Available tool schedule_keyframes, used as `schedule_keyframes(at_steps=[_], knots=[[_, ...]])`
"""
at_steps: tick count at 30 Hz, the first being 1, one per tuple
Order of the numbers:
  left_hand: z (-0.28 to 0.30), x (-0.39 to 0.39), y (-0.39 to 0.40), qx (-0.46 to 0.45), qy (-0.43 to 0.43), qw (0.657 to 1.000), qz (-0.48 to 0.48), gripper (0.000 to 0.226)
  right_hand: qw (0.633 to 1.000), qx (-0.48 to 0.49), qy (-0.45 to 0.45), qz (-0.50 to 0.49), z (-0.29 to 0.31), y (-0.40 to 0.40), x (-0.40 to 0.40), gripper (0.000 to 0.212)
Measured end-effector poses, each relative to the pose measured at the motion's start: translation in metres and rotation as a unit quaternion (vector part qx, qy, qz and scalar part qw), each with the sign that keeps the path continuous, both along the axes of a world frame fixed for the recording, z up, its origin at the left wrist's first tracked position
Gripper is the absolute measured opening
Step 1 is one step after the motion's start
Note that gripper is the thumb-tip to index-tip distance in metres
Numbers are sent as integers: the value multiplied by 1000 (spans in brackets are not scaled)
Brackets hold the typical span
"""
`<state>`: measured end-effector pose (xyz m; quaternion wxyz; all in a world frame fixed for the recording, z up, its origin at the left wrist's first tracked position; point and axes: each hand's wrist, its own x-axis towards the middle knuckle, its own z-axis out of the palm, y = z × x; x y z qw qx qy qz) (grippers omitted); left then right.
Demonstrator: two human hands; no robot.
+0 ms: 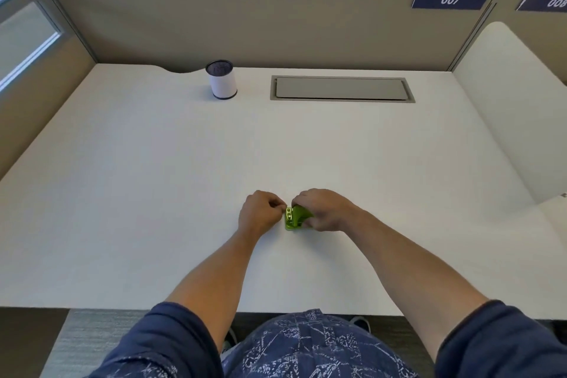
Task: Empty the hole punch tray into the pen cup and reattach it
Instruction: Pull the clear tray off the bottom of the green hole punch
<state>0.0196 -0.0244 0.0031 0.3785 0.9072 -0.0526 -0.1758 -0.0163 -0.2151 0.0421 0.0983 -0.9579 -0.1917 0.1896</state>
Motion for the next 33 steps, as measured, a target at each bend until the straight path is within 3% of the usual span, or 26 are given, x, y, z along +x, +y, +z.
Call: schedule_keyframes(at_steps=[20,25,33], knots=[[-1,2,-8,25,5,1000,-6,20,994,79,-66,-34,-12,-8,-11,44],[-5,4,3,7,1,998,-68,24,995,72,-63,-34,-14,-7,-10,45],[-9,2,13,-3,-23,988,-156,64,995,73,-54,-42,-15,-6,-5,47]])
